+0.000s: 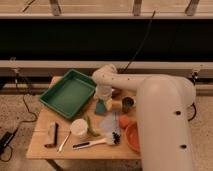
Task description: Place sponge in tray
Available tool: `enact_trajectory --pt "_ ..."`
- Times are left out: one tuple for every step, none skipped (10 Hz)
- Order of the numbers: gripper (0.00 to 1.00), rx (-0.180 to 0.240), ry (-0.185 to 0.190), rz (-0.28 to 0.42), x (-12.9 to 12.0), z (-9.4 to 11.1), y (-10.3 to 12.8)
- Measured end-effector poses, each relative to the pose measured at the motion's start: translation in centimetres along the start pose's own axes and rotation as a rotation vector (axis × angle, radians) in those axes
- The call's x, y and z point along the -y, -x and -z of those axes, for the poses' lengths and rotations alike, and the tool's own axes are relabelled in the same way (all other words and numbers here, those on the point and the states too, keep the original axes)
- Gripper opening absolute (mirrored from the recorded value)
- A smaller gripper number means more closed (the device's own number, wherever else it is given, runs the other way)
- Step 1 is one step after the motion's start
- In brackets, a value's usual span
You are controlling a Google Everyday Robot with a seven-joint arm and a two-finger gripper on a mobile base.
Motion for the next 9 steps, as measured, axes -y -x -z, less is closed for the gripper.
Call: enact_trajectory --pt "0.71 -0.001 0.005 0.010 -0.1 -0.4 0.0" --pt "0.71 0.001 0.007 0.024 -0.3 -0.9 0.0" --pt "0.71 0.002 0.003 0.036 -0.3 -1.2 0.0" --pt "0.71 0.004 0.002 0.044 -0.3 -1.4 0.2" --pt "0.66 0.004 0.004 0.056 -0.4 -1.9 0.4" --pt "0.61 0.005 0.006 0.060 -0.5 -2.2 0.5" --pt "0.50 0.005 0.007 0.063 -0.6 -2.3 0.6" --pt "0.42 0.006 0.008 0.066 -0.6 -2.3 0.6" --pt "0.28 0.006 0.009 0.065 -0.7 -2.3 0.5"
